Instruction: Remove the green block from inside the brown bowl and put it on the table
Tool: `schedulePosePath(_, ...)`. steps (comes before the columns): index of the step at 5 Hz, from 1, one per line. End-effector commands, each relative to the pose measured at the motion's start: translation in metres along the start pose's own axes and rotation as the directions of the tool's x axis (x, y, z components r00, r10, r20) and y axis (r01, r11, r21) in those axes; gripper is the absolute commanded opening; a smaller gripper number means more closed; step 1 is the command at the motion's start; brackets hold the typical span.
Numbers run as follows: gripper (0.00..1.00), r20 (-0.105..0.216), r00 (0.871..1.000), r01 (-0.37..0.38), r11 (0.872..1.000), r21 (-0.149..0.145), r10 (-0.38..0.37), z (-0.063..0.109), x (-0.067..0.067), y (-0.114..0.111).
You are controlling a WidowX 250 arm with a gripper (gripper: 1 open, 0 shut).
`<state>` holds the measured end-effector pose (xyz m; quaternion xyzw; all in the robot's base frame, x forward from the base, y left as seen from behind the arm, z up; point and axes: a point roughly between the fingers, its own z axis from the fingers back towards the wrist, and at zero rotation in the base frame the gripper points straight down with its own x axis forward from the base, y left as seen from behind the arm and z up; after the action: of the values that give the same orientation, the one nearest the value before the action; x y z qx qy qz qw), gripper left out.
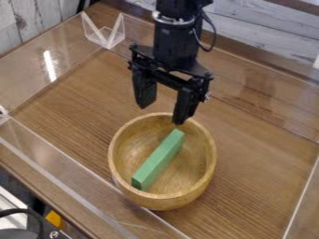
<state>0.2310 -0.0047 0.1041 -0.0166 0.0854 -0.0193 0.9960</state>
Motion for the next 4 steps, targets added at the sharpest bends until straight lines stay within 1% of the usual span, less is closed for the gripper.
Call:
schedulePosePath(1,1.0,0.053,0.998,0.018,1.0,0.0,-0.018,0.01,-0.005,-0.001)
schedulePosePath(2,1.0,0.047,0.999,0.024,1.0,-0.002,-0.024,0.006,-0.01,-0.003)
schedulePosePath(4,1.0,0.048,0.998,0.036,0.999,-0.004,-0.036,-0.003,-0.019,-0.004)
